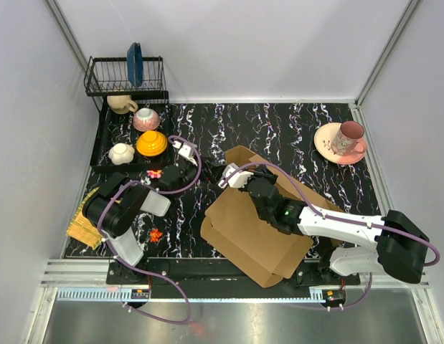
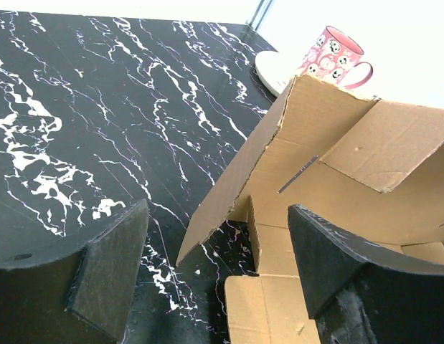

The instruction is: Fold the paper box

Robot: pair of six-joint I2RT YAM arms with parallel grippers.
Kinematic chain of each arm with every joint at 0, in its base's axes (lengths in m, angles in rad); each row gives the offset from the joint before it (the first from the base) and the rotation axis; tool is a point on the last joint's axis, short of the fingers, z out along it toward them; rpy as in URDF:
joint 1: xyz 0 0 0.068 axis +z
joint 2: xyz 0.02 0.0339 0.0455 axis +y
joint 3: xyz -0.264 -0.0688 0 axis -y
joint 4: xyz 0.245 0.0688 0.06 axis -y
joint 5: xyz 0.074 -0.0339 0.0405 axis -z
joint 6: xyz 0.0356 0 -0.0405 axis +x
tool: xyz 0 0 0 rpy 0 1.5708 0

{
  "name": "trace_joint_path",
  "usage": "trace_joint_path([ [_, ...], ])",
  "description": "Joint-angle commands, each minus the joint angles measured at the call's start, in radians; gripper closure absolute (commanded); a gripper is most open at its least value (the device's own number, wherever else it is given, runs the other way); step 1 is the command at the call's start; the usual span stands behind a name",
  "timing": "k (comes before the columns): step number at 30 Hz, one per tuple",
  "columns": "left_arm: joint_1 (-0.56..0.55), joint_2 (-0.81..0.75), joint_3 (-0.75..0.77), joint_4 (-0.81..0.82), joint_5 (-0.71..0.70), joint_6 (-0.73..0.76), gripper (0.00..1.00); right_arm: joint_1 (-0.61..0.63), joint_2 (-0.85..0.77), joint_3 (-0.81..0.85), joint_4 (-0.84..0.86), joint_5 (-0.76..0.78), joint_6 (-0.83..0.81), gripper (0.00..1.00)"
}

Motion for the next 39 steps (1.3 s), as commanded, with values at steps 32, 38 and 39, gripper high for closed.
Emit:
trace_joint_path([
  [32, -0.042, -0.150, 0.060, 0.145, 0.144, 0.052, 0.98, -0.011, 0.046, 0.037, -0.008, -0.029, 0.054, 1.00],
  [38, -0.062, -0.212, 0.103, 0.047, 0.151, 0.042, 0.97, -0.011, 0.051, 0.040, -0.010, -0.021, 0.054, 1.00],
  [39, -0.068, -0.215, 0.104, 0.042, 0.150, 0.048, 0.97, -0.011, 0.049, 0.041, -0.011, -0.020, 0.054, 1.00],
])
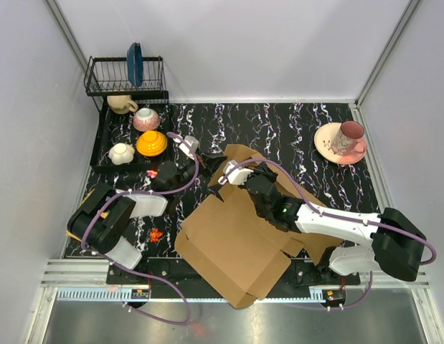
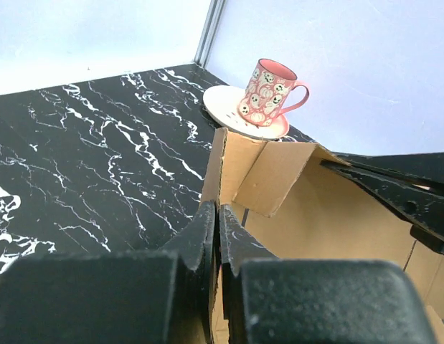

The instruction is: Fold the paper box

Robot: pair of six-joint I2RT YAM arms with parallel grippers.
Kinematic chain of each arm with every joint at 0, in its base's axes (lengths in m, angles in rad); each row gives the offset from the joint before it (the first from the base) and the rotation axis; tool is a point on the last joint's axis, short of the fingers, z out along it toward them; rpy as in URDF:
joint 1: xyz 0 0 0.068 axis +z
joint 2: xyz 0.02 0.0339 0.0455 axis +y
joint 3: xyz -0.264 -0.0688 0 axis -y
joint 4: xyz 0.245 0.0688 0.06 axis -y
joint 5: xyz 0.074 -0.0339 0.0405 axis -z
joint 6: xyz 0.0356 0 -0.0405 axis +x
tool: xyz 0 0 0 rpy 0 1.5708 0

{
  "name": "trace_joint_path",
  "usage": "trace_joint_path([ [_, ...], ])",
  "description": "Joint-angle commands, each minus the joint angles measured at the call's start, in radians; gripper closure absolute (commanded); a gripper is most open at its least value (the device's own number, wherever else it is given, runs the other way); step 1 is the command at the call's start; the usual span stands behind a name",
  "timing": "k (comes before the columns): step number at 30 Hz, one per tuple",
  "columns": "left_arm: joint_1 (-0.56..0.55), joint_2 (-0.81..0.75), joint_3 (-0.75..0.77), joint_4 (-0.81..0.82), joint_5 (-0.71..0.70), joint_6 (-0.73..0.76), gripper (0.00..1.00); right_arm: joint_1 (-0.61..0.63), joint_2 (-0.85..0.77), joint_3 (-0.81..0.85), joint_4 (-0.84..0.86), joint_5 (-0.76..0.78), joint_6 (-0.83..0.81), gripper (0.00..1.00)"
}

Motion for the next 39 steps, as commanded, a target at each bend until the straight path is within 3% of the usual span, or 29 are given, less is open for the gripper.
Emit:
trace_joint_path([
  [1, -0.039, -0.064, 0.056, 0.108, 0.042, 0.029, 0.97, 0.005, 0.014, 0.022, -0.015, -0.036, 0.044, 1.00],
  [6, -0.134, -0.061, -0.022, 0.175, -0.047, 0.098, 0.98, 0.007, 0.008, 0.025, -0.017, -0.038, 0.038, 1.00],
  [16, -0.230, 0.044, -0.212, 0.451, -0.268, 0.057, 0.98, 0.016, -0.012, 0.022, -0.029, -0.031, 0.041, 1.00],
  [28, -0.366, 0.117, -0.182, 0.455, -0.407, 0.082, 0.97, 0.054, 0.000, 0.010, -0.064, -0.004, 0.100, 1.00],
  [39, -0.392, 0.130, -0.217, 0.455, -0.618, 0.106, 0.87, 0.074, -0.030, 0.032, -0.138, 0.028, 0.133, 0.97],
])
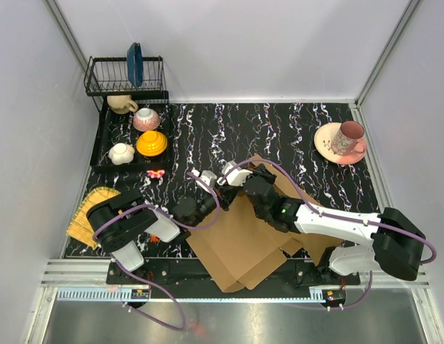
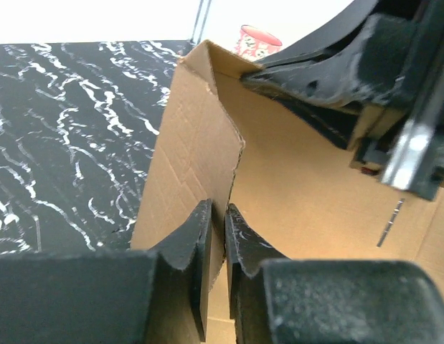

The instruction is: Fold the paper box

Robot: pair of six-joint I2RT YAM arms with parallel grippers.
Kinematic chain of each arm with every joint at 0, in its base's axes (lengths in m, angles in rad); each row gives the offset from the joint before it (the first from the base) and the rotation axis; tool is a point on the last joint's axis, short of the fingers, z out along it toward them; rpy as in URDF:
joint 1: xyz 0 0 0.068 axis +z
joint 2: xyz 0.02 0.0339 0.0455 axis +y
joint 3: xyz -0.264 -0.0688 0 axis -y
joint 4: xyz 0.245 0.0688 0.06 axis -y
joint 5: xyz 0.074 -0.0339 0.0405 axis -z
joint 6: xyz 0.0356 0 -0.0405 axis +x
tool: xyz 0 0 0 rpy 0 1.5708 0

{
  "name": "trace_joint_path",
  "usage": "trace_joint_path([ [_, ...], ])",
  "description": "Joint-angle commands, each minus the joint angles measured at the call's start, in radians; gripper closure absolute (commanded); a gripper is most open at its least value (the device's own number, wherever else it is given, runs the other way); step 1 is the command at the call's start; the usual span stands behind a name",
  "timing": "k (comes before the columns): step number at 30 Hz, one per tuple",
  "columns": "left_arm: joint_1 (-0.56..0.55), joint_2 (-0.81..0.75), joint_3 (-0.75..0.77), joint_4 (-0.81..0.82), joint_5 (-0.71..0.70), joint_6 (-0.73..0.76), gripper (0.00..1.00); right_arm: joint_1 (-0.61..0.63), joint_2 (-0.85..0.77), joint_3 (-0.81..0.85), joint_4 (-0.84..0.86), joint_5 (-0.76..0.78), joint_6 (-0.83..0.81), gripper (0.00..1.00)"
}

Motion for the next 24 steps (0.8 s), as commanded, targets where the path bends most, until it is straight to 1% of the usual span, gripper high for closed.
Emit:
trace_joint_path([
  [1, 0.010, 0.032, -0.044, 0.200, -0.171, 0.039, 0.85, 0.052, -0.035, 0.022, -0.101, 0.017, 0.075, 0.96],
  [3, 0.010, 0.029, -0.050, 0.200, -0.190, 0.043, 0.82, 0.051, -0.039, 0.027, -0.117, 0.022, 0.080, 0.96],
  [7, 0.010, 0.022, -0.061, 0.200, -0.243, 0.048, 0.73, 0.054, -0.051, 0.032, -0.142, 0.019, 0.100, 0.97],
  [10, 0.010, 0.024, -0.062, 0.200, -0.243, 0.054, 0.69, 0.057, -0.048, 0.030, -0.153, 0.016, 0.114, 0.98],
  [11, 0.010, 0.025, -0.062, 0.200, -0.240, 0.054, 0.66, 0.055, -0.046, 0.029, -0.157, 0.013, 0.117, 0.99],
  [17, 0.010, 0.029, -0.059, 0.200, -0.217, 0.042, 0.64, 0.060, -0.029, 0.021, -0.162, 0.010, 0.134, 1.00],
  [19, 0.010, 0.019, -0.067, 0.200, -0.226, 0.040, 0.61, 0.063, -0.026, 0.018, -0.162, 0.011, 0.129, 1.00],
  [24, 0.010, 0.018, -0.067, 0.200, -0.224, 0.049, 0.60, 0.086, -0.016, 0.004, -0.102, 0.046, 0.056, 1.00],
])
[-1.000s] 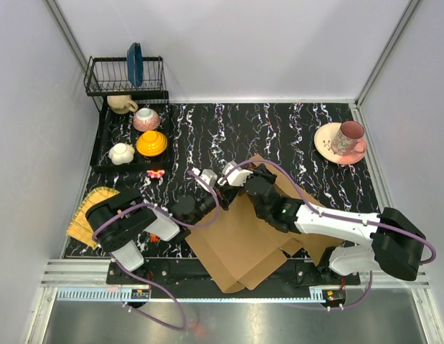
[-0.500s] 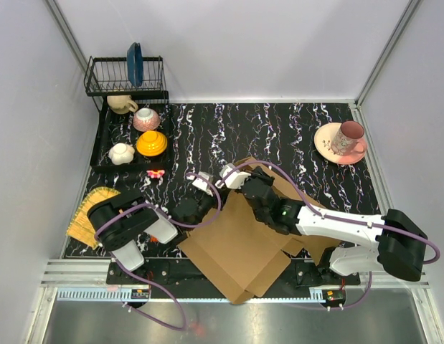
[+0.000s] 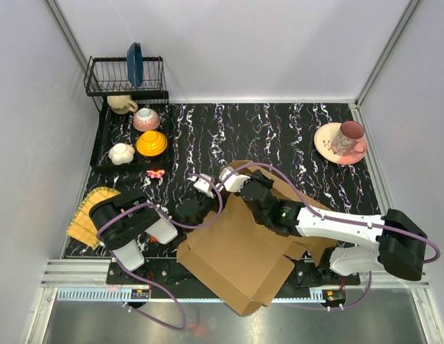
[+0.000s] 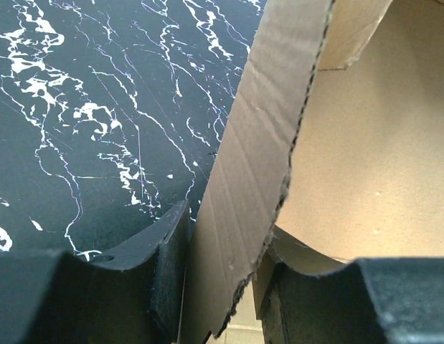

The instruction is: Fold the paper box

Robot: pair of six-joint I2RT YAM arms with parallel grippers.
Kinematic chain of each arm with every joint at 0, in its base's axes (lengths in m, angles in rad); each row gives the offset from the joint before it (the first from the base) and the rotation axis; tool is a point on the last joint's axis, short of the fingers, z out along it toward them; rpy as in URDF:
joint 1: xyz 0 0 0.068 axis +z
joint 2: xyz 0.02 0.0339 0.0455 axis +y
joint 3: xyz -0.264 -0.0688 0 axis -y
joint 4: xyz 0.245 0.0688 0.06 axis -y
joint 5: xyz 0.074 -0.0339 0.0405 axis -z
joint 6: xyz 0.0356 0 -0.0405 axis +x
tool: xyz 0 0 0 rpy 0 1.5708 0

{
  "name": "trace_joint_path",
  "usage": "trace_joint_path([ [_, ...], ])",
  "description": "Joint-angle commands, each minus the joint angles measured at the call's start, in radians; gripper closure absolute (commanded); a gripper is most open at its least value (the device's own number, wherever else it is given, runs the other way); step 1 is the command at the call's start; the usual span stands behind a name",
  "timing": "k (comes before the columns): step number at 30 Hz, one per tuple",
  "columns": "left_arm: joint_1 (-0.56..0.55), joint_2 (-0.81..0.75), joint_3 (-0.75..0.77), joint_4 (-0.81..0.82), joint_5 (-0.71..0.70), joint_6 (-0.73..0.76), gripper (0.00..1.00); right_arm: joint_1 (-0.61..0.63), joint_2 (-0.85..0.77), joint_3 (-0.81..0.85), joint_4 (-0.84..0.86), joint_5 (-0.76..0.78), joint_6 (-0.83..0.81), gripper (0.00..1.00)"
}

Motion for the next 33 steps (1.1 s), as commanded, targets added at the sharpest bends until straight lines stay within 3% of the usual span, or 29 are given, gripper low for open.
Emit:
trace_joint_path([
  [1, -0.001, 0.007, -0.004, 0.350, -0.016, 0.003, 0.60, 0.034, 0.018, -0.017, 0.011, 0.063, -0.038, 1.00],
  [8, 0.039, 0.004, 0.012, 0.351, -0.039, -0.026, 0.41, 0.053, 0.104, -0.042, 0.250, 0.158, -0.293, 1.00],
  [20, 0.127, -0.158, -0.031, 0.333, -0.029, -0.006, 0.34, -0.004, 0.191, 0.046, 0.459, 0.114, -0.492, 1.00],
  [26, 0.190, -0.188, 0.005, 0.275, 0.007, -0.025, 0.33, -0.064, 0.231, 0.118, 0.439, 0.058, -0.468, 1.00],
  [33, 0.268, -0.109, 0.057, 0.325, 0.069, -0.078, 0.33, -0.098, 0.286, 0.106, 0.439, 0.040, -0.388, 1.00],
])
